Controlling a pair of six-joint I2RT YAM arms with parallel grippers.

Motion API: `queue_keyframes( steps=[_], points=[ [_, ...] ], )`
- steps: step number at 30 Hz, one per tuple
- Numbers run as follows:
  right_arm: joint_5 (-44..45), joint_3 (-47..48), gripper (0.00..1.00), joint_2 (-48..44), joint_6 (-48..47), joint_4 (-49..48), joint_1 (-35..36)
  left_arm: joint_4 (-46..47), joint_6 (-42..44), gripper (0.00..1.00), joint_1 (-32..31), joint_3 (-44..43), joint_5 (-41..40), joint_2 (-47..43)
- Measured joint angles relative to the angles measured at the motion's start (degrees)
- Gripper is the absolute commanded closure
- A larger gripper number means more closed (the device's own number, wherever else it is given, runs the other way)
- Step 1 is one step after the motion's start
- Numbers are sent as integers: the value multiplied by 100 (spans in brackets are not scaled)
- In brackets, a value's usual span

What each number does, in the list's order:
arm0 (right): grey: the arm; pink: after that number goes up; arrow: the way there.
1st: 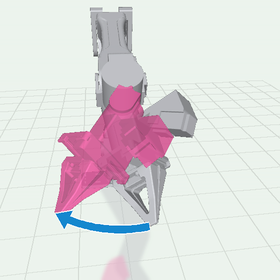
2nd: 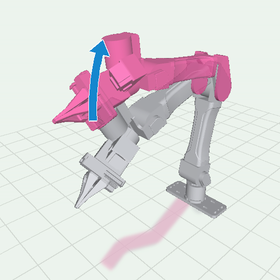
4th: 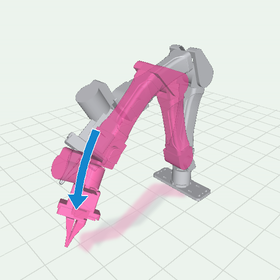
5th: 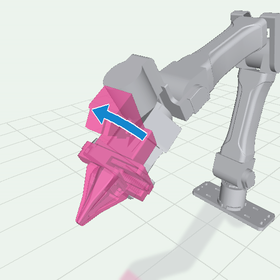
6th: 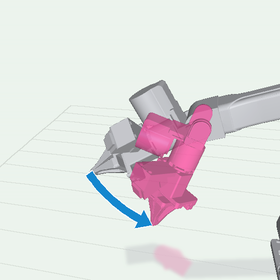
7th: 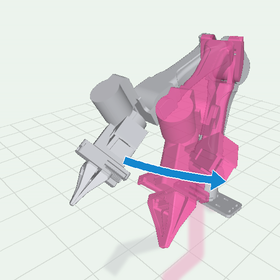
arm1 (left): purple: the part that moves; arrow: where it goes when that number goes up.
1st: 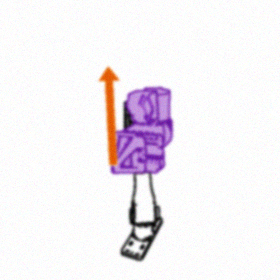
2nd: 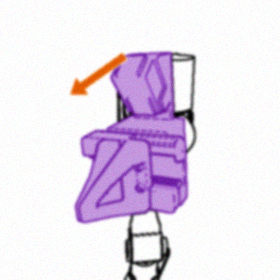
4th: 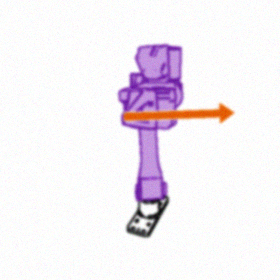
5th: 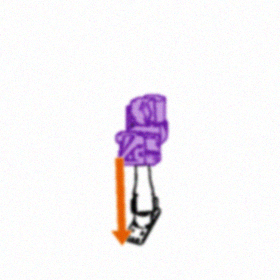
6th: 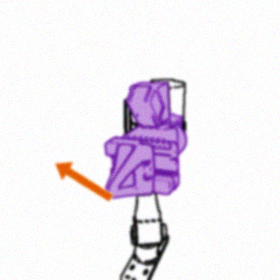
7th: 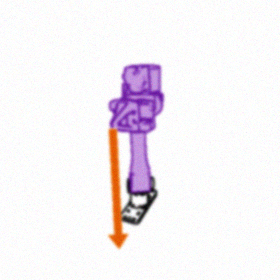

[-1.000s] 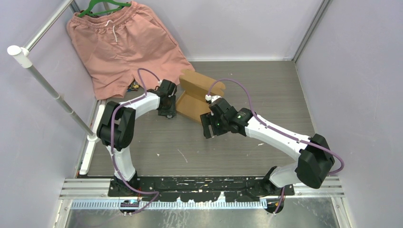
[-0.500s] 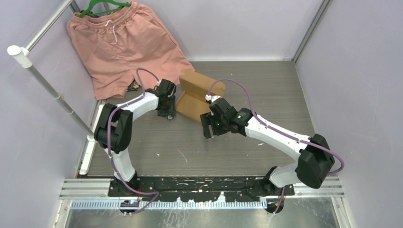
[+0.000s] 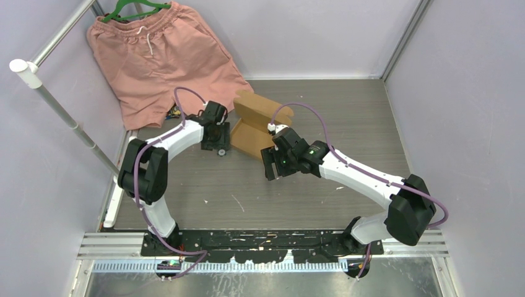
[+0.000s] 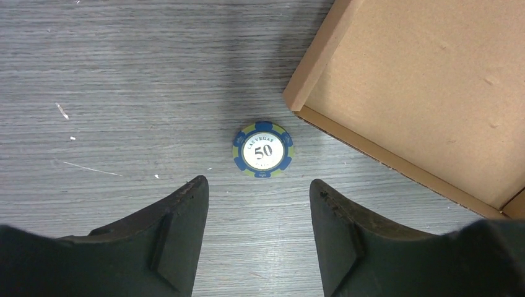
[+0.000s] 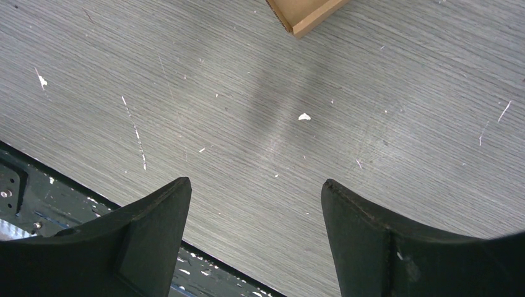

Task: Fold the paper box
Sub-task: Pick up the product from the center of the board.

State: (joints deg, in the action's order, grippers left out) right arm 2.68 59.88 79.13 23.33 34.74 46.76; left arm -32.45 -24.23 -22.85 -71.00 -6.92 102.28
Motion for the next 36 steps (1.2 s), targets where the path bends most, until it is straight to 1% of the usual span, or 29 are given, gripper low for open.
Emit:
queue_keyframes(
  steps=[7, 11, 16, 29, 32, 36],
  points=[
    [0, 0, 18, 0, 0, 2, 0, 37, 22, 36, 0, 68, 9, 26],
    [0, 0, 18, 0, 0, 2, 0, 76, 20, 36, 0, 103, 9, 190],
    [-2, 0, 18, 0, 0, 2, -2, 138, 7, 39, 0, 175, 11, 378],
    [-37, -2, 18, 0, 37, -4, 0, 310, -17, 43, 0, 160, 11, 433],
    [-42, -13, 18, 0, 50, -9, 0, 328, -42, 46, 0, 125, 11, 463],
    [-44, -22, 19, 0, 61, -24, 0, 417, -70, 53, 0, 79, 11, 511]
  ],
)
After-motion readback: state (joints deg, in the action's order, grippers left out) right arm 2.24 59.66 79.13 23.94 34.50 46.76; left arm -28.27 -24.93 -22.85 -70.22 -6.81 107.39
